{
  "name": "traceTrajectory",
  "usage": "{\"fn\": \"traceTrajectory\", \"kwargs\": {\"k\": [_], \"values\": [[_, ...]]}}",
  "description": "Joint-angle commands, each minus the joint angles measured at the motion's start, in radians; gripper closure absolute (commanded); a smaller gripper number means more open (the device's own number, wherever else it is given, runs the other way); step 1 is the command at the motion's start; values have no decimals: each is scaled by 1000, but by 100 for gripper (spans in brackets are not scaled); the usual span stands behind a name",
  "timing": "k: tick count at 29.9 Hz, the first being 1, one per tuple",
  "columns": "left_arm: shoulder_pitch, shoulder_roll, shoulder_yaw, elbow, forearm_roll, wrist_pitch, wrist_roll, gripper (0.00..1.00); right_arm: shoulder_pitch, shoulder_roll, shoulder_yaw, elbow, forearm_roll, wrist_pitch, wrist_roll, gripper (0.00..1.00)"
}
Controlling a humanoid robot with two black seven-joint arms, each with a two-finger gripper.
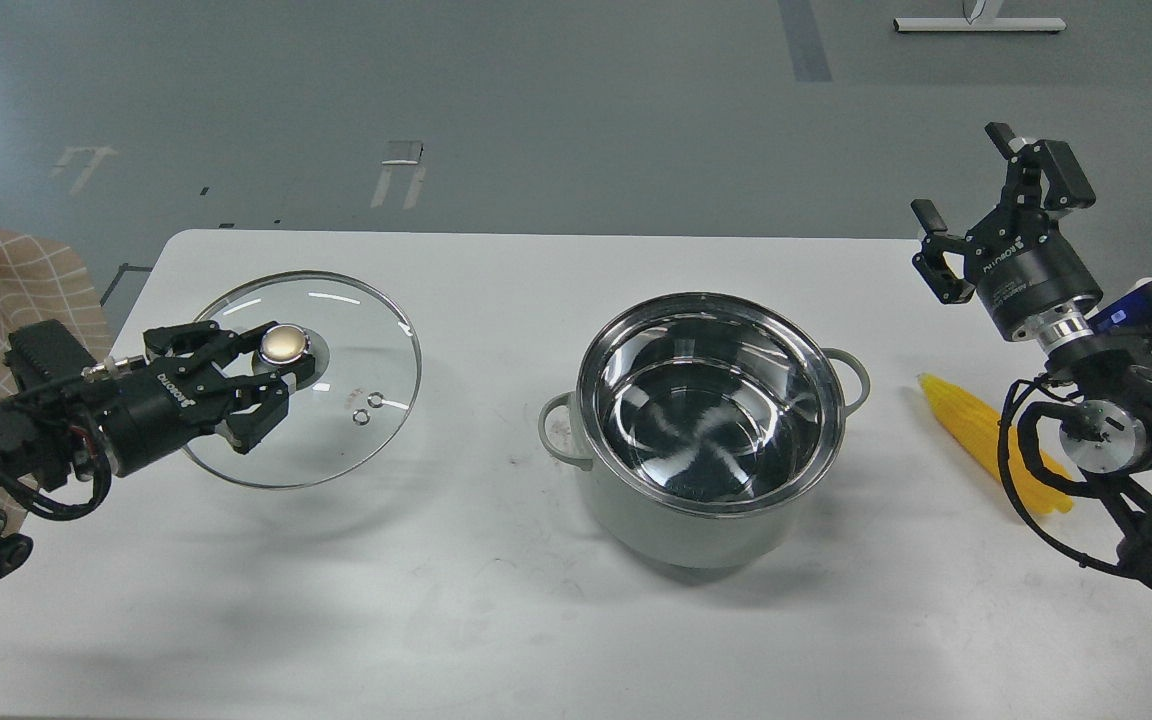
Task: Open pot and put corn in
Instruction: 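Lift the glass lid off the pot with the left gripper, then lower the lid onto the table and release it with the left gripper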
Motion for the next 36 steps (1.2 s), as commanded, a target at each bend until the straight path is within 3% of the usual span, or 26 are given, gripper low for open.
{"fn": "traceTrajectory", "kwargs": {"k": [1, 3, 11, 19, 21, 23, 32, 34, 36], "values": [[10, -34, 1, 45, -6, 31, -1, 81, -2, 0, -1, -1, 0, 0, 0, 0], [23, -60, 1, 45, -3, 34, 1, 76, -3, 4, -1, -3, -2, 0, 0, 0], [35, -142, -5, 172, -6, 32, -1, 76, -5, 7, -1, -1, -2, 0, 0, 0], [36, -149, 0, 200, -6, 32, -7, 74, -8, 4, -1, -1, -2, -1, 0, 0], [46, -149, 0, 200, -6, 32, -7, 70, -9, 6, -1, -1, -2, -1, 0, 0], [50, -149, 0, 203, -7, 32, -10, 56, -8, 7, -1, -1, -2, -1, 0, 0], [63, -154, -3, 214, -7, 32, -19, 40, -6, 7, -1, -1, -2, -1, 0, 0], [63, -171, -8, 217, -7, 32, -19, 21, -6, 7, -1, -1, -2, -1, 0, 0], [63, -174, -7, 216, -7, 32, -19, 21, -6, 7, -1, -1, -2, -1, 0, 0]]}}
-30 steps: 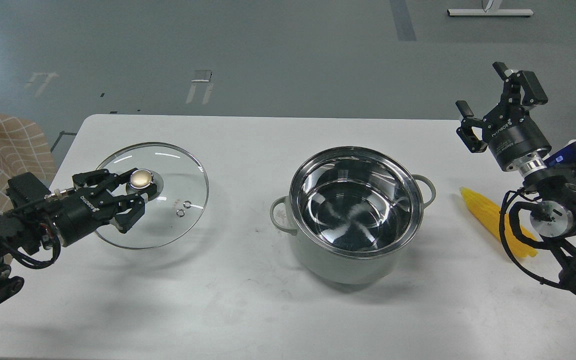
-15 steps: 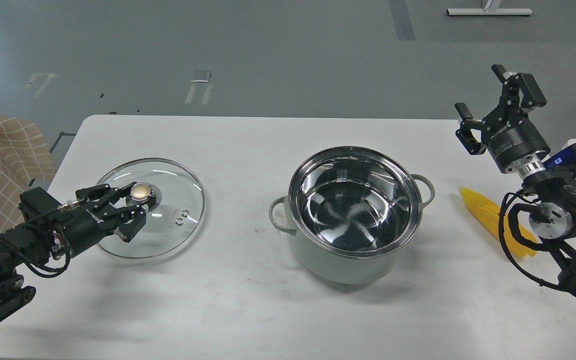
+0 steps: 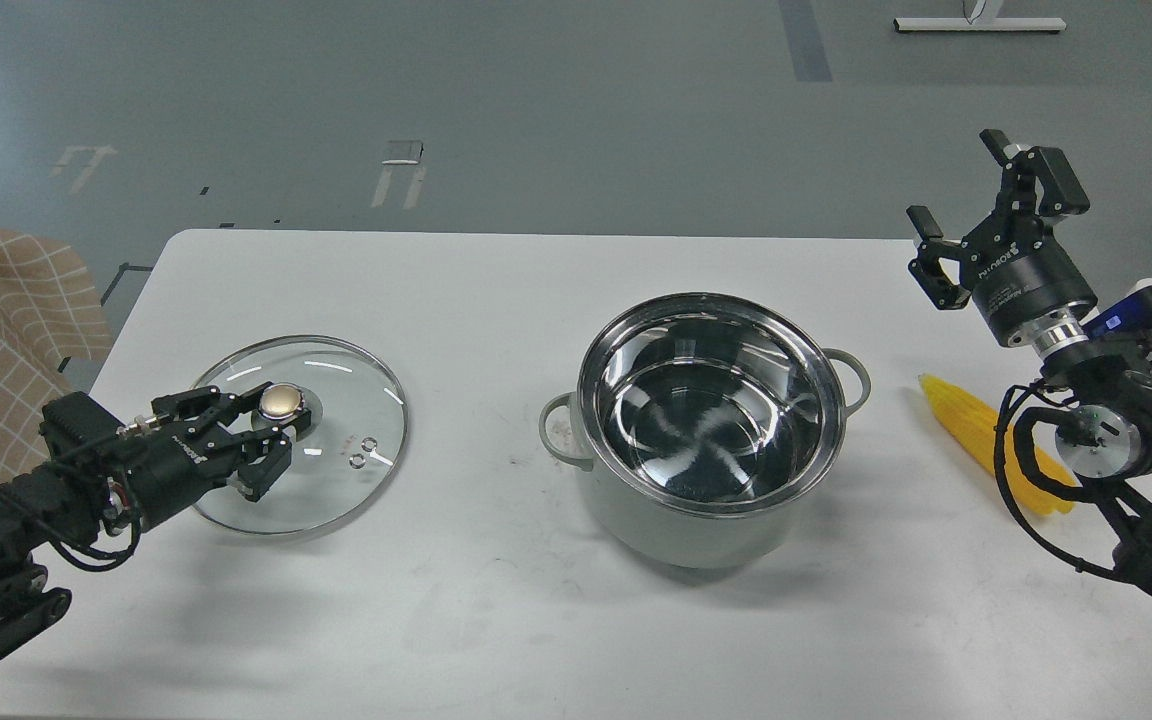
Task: Open pot and put corn in
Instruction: 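Lower the lid onto the table and release it with the left gripper, then reach the right gripper down and grasp the yellow corn cob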
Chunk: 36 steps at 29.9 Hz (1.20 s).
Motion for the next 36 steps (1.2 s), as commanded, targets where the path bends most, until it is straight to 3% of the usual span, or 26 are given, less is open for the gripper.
{"fn": "traceTrajectory", "kwargs": {"k": [1, 7, 12, 15, 20, 22, 26, 30, 36], "values": [[1, -8, -1, 0, 2, 0, 0, 20, 1, 0, 0, 0, 0, 0, 0, 0], [-1, -5, 4, 2, 2, -2, -5, 10, 1, 0, 1, 0, 0, 0, 0, 0], [-15, 21, -23, -15, -4, -2, -18, 10, 1, -6, 1, 0, 0, 0, 0, 0], [-48, 110, -83, -88, -90, -24, -42, 10, 4, -12, 1, 1, 0, 0, 0, 0], [-244, 246, -111, -280, -535, -268, -42, 9, 42, -66, -3, -2, -20, 2, 0, 0], [-308, 260, -108, -302, -663, -325, -42, 9, 65, -86, -8, -2, -58, 0, 0, 0], [-473, 247, -117, -308, -1034, -555, -42, 9, 154, -163, -35, -5, -301, 0, 0, 0], [-547, 134, -123, -273, -1338, -627, -20, 9, 244, -233, -125, 0, -501, 0, 0, 0], [-585, -78, -159, -155, -1508, -632, 3, 7, 373, -341, -396, 15, -747, -1, 0, 0]]}}
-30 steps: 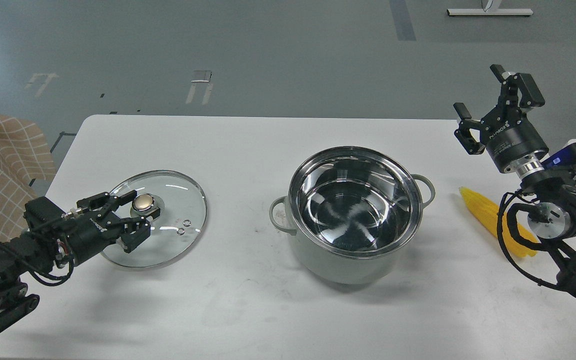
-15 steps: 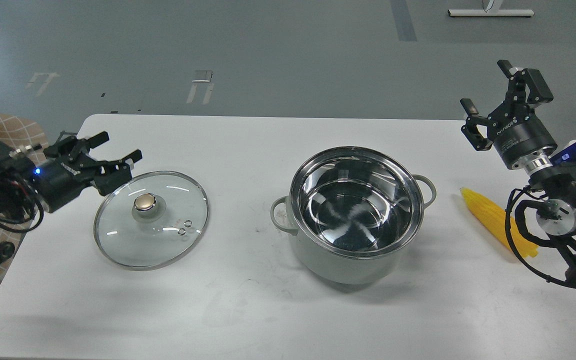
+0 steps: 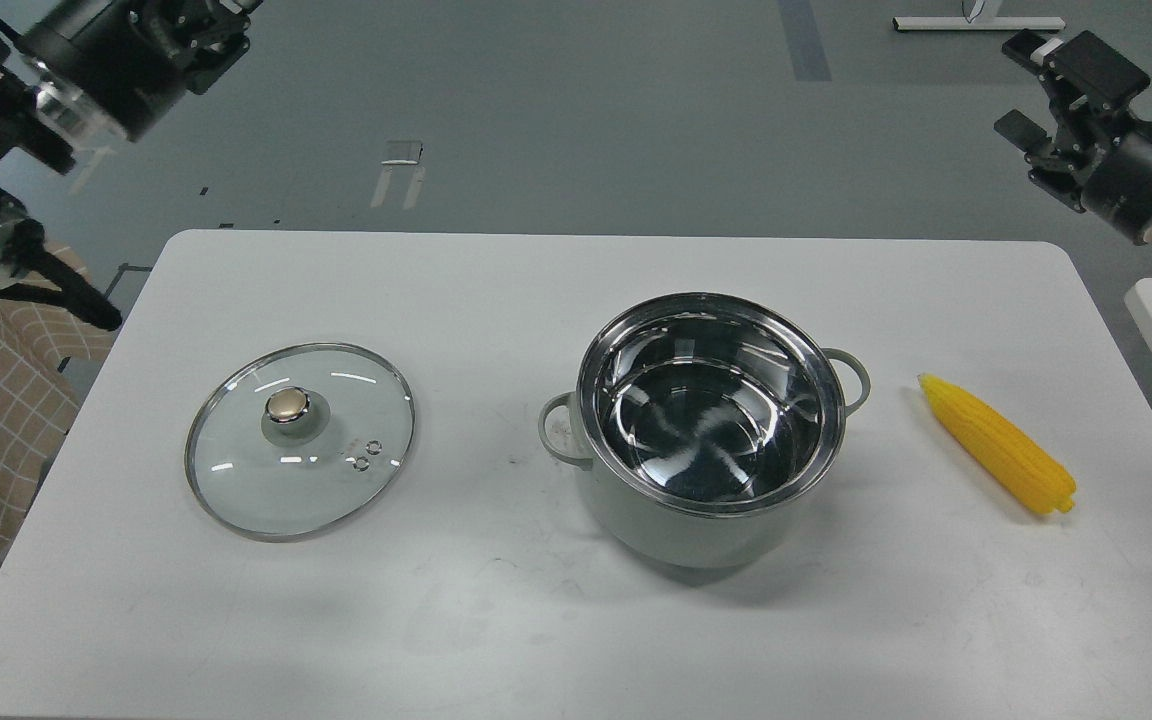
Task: Open pot and put corn in
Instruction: 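Reach the right gripper down and grasp the yellow corn cob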
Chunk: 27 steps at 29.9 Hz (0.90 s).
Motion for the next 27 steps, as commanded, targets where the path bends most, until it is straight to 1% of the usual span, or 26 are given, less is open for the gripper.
{"fn": "traceTrajectory", "kwargs": {"k": [1, 2, 4, 6, 8, 10, 19, 22, 27], "values": [[-12, -142, -29, 82, -55, -1, 26, 7, 85, -65, -204, 15, -199, -5, 0, 0], [-11, -178, -46, 88, -55, 2, 32, 7, 96, -84, -255, 23, -271, -5, 0, 0], [-6, -208, -62, 90, -53, 5, 40, 7, 96, -104, -295, 32, -340, -6, 0, 0], [0, -239, -75, 90, -45, 5, 52, 6, 85, -124, -341, 34, -455, -29, 0, 0], [2, -259, -77, 90, -42, 3, 57, 6, 48, -125, -401, 23, -587, -95, 0, 0], [5, -262, -77, 90, -42, 2, 57, 6, 9, -124, -418, 21, -643, -129, 0, 0], [6, -268, -76, 79, -29, -1, 60, 6, -99, -99, -421, 0, -784, -166, 0, 0], [6, -271, -72, 77, -15, -3, 60, 6, -114, -58, -424, -2, -787, -167, 0, 0], [6, -275, -68, 76, -13, -15, 60, 5, -142, -36, -426, 0, -790, -169, 0, 0]]}}
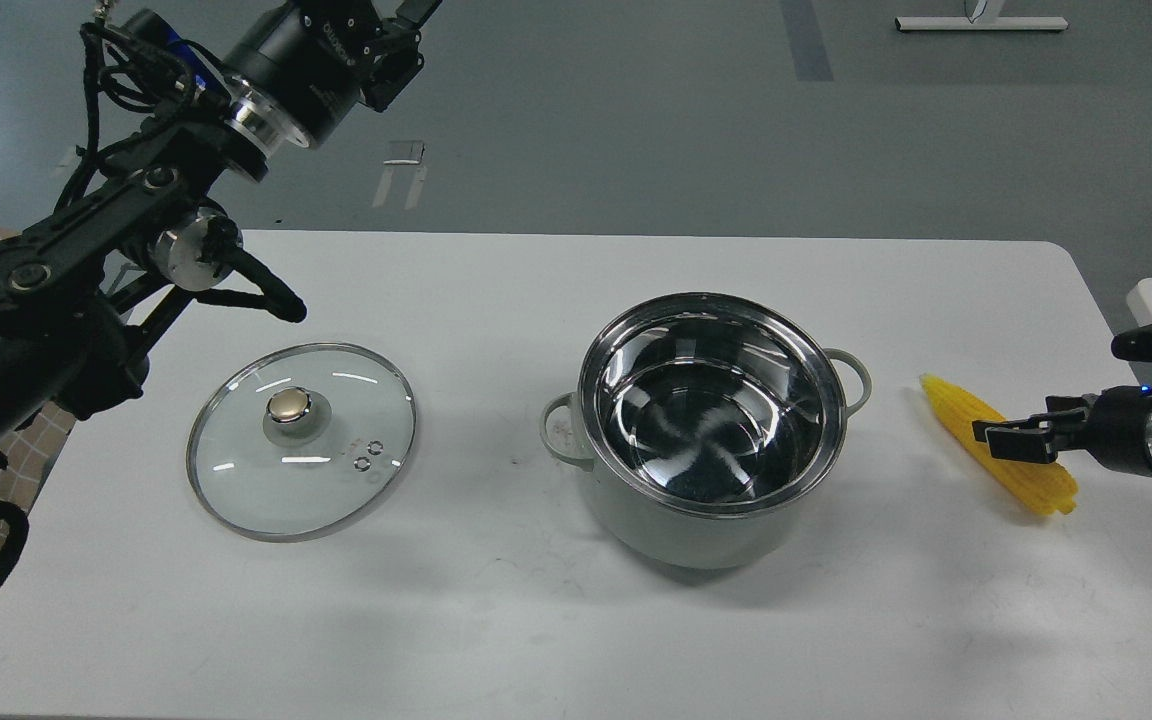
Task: Open pot and put corn in
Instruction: 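Reach the right gripper down and grasp the yellow corn cob, then lift the corn cob and carry it toward the pot with the right gripper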
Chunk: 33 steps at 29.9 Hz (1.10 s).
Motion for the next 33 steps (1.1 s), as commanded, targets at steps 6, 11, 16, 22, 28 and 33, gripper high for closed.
{"fn": "traceTrajectory", "kwargs": {"k": [6, 11, 16, 22, 28, 33], "values": [[8, -2, 0, -1, 1, -8, 0, 5, -23, 47, -9, -46, -79, -11, 0, 18], [17, -2, -3, -4, 1, -8, 0, 5, -22, 50, -15, -51, -87, -28, 0, 56], [18, -2, -4, -7, 1, -10, 0, 5, -22, 47, -24, -51, -89, -55, 0, 95], [18, -2, -3, -9, 1, -10, 0, 5, 6, 33, -33, -10, -90, -81, 0, 100], [18, -3, -4, -9, 7, -10, 0, 5, 226, -83, -36, 188, -86, -60, 0, 100], [18, -8, 2, -9, 9, -11, 0, 5, 406, -106, -44, 302, -81, 18, 0, 100]]}}
